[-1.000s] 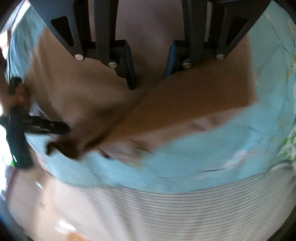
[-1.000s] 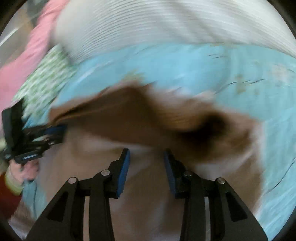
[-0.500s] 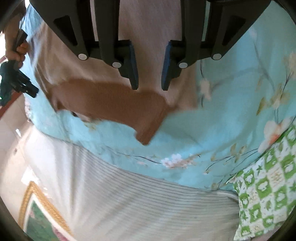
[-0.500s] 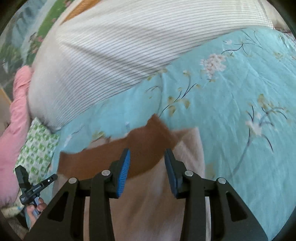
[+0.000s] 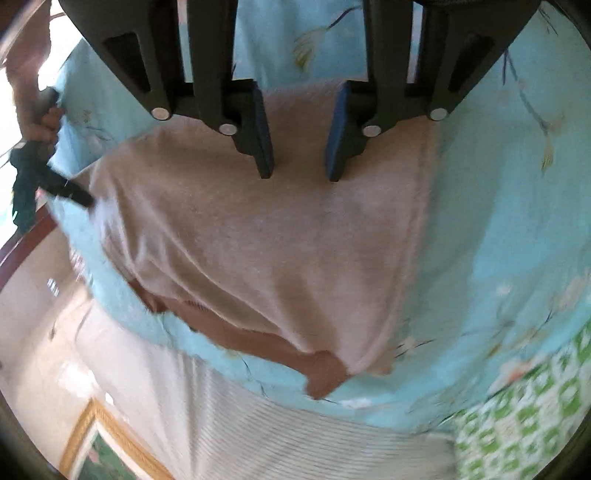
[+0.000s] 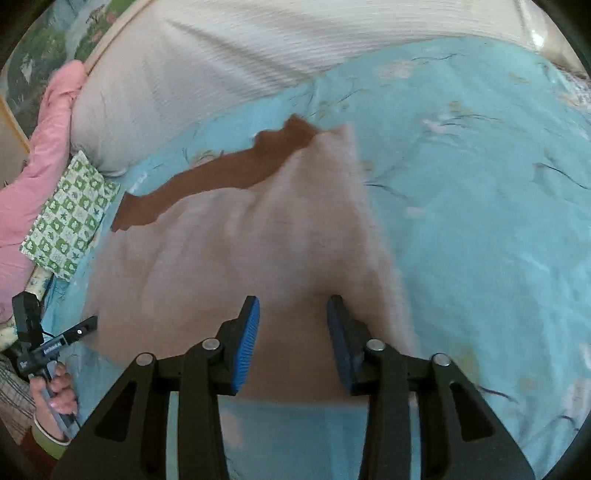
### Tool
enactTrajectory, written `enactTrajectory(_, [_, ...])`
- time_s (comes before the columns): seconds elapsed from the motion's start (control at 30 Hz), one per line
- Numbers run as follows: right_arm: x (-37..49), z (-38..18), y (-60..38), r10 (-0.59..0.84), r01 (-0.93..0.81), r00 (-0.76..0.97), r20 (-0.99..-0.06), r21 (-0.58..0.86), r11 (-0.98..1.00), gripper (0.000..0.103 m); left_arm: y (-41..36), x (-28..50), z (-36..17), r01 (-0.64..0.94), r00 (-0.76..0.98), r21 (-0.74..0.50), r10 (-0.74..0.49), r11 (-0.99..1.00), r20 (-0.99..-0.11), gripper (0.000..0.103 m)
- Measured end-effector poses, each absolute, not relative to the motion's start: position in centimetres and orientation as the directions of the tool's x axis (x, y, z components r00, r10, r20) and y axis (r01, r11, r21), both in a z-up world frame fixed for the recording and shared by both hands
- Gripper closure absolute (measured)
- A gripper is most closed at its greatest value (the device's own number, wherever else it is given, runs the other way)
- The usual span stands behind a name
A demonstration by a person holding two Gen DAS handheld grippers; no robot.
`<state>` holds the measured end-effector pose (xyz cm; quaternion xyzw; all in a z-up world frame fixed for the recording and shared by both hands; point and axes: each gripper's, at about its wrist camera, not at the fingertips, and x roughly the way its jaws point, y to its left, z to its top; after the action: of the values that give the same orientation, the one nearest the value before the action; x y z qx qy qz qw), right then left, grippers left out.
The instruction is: Fold small clothes
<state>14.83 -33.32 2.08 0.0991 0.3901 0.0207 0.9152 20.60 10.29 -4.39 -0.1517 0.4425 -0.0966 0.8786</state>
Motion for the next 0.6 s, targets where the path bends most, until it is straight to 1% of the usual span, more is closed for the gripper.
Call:
enactTrajectory(0.03, [14.1, 2.2, -34.1, 0.102, 0.059, 0.702, -0.705, 0.2, 0.978, 0.071, 11.0, 20.3, -4.4, 0.017, 0.591, -0.367, -0.305, 0.93, -0.746, 0.075])
enactTrajectory(0.13, [12.9, 2.8, -34.8, 0.082, 0.09, 0.709, -0.7, 0.205, 0.975, 0.071, 12.4, 19.0, -3.8, -0.045, 0.604, -0.395, -0.29, 0.918, -0.742, 0.075])
enactTrajectory(0.2, [12.3, 3.3, -34.6, 0.072, 0.102, 0.72, -0.691, 0.207, 0.973, 0.068, 12.8, 18.2, -3.4, -0.065, 0.613, -0.415, -0.291, 0.908, -0.734, 0.074])
enactTrajectory(0.27, [11.6, 3.7, -34.1, 0.068, 0.105, 0.73, -0.68, 0.21, 0.972, 0.066, 12.7, 17.2, -2.9, -0.076, 0.62, -0.414, -0.282, 0.907, -0.732, 0.07])
enactTrajectory(0.33, [10.6, 4.1, -33.3, 0.086, 0.092, 0.743, -0.664, 0.228, 0.969, 0.062, 12.4, 16.1, -2.6, -0.084, 0.625, -0.433, -0.291, 0.898, -0.724, 0.066])
enactTrajectory(0.43, [9.2, 4.4, -32.2, 0.108, 0.065, 0.749, -0.653, 0.234, 0.97, 0.058, 11.8, 15.2, -2.4, -0.089, 0.626, -0.465, -0.314, 0.881, -0.714, 0.064])
enactTrajectory(0.5, [8.3, 4.5, -31.3, 0.122, 0.046, 0.752, -0.648, 0.236, 0.971, 0.057, 11.2, 14.5, -2.4, -0.081, 0.619, -0.487, -0.339, 0.87, -0.709, 0.06])
enactTrajectory(0.6, [7.0, 4.3, -30.8, 0.14, 0.038, 0.751, -0.645, 0.254, 0.966, 0.056, 10.2, 13.9, -2.6, -0.06, 0.607, -0.507, -0.372, 0.86, -0.702, 0.059])
